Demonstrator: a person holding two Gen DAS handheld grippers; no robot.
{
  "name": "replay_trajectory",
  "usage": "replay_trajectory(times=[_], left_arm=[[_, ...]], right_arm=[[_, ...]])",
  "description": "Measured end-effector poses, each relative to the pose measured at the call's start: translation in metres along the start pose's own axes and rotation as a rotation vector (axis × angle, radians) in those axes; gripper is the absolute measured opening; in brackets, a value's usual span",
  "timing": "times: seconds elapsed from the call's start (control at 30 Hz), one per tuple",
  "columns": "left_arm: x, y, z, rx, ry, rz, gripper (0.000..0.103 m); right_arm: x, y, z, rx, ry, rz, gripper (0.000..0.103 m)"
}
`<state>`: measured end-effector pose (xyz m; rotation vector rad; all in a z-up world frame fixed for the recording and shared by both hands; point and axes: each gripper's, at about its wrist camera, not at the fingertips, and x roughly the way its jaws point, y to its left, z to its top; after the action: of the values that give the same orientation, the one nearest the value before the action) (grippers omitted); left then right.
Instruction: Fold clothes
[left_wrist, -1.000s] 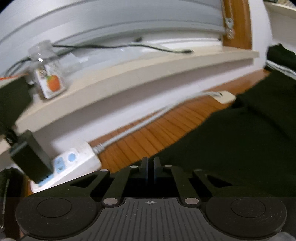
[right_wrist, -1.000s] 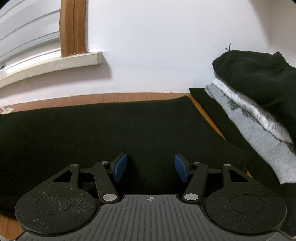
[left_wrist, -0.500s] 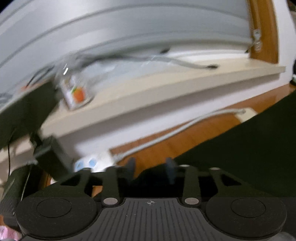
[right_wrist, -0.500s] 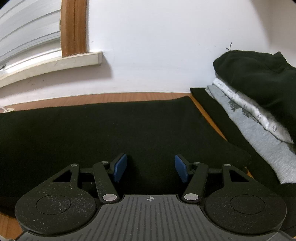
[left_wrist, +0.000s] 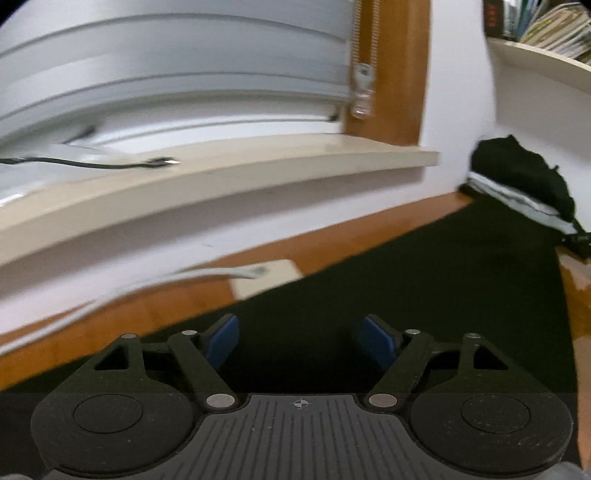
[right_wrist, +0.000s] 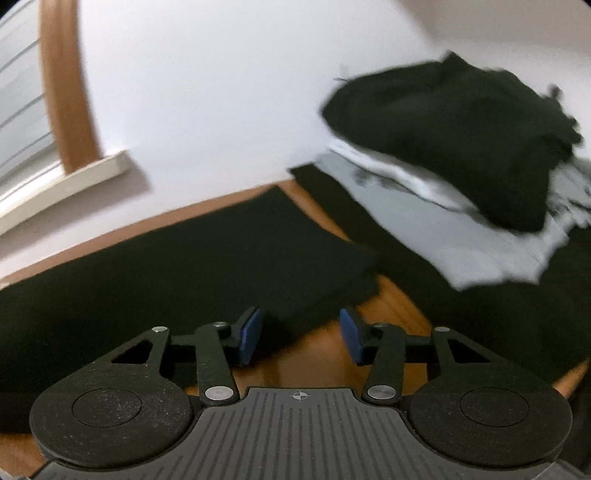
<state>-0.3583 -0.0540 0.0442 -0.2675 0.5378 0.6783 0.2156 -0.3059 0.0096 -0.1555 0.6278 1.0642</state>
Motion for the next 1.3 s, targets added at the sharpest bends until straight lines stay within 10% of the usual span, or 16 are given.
replay_trajectory(times=[0.33,0.4,0.47,0.77,0.93,1.17,1.3], left_arm=[[0.009,-0.006,-0.018,-0.037,0.023,-0.009,0.079],[0.010,-0.004,-0.018,-0.050,0.027,-0.004,0.079],[0.010,-0.004,-0.018,-0.056,0.028,0.002,0.079],[0.012,-0.026,-0.003,-0.044,0.006,0.019,0.080],[0.013,-0.050,0.007,-0.039,-0.025,-0.024,0.089],[0.037,-0.070,-0.007,0.021,0.065,-0.005,0.094],[0.039,-0.071,-0.009,0.022,0.078,-0.003,0.096]], right_arm=[[0.022,-0.016,0.017,0.103,0.027,0.003,0.046],[0.031,-0.013,0.022,0.095,0.034,-0.002,0.013],[0.040,-0.009,0.027,0.069,0.043,-0.003,0.009],[-0.006,0.048,0.112,-0.398,-0.279,-0.265,0.004],[0.007,0.016,0.128,-0.451,-0.236,-0.459,0.005],[0.011,-0.014,0.121,-0.322,-0.148,-0.369,0.007],[0.003,-0.040,0.124,-0.162,-0.141,-0.261,0.040]])
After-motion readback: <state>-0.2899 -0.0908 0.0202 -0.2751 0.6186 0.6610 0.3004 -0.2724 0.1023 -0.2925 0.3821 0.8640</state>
